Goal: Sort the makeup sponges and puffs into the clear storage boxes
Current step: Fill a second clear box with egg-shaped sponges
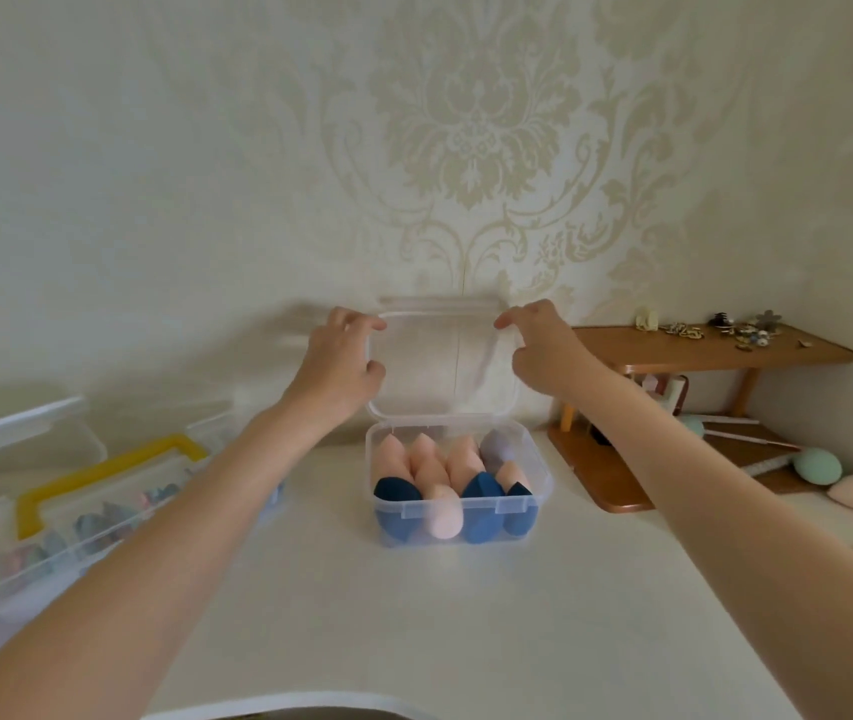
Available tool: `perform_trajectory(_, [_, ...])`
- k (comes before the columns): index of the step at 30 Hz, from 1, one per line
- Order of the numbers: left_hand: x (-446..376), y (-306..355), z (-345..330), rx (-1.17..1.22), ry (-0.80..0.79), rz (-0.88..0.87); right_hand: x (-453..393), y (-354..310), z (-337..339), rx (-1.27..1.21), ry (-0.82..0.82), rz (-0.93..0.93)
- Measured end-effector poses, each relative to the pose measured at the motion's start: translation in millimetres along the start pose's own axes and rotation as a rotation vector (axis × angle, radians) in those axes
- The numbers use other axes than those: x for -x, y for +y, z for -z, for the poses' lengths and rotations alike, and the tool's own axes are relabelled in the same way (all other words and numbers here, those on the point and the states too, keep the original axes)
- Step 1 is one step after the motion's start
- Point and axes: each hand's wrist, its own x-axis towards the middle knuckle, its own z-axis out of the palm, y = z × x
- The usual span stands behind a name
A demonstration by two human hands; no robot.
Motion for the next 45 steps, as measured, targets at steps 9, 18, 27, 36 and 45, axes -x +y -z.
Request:
perform_trajectory(9, [22.4, 12.7, 5.9, 0.192, 0.128, -0.071, 31.7, 0.1, 24.9, -0.051, 0.014, 0.097])
perform_trajectory(18, [82.3, 7.3, -11.2, -0.132, -0.330, -0.228, 92.6, -14.7, -3.1, 0.334, -0.453, 0.147])
perform_trajectory(27, [85.9, 16.9, -26.4, -0.349, -0.186, -0.216, 99.6, -13.9, -49.9, 0.641, -0.126, 0.153])
perform_trajectory(36, [93.1, 29.4, 34.4, -0.323, -0.025, -0.278, 102.0, -40.5, -7.8, 0.400, 0.114, 0.308])
perform_trajectory(45, [134.8, -51.3, 131.9, -0.313, 0.005, 0.066, 67.1, -154.2, -48.1, 0.100, -0.035, 0.528])
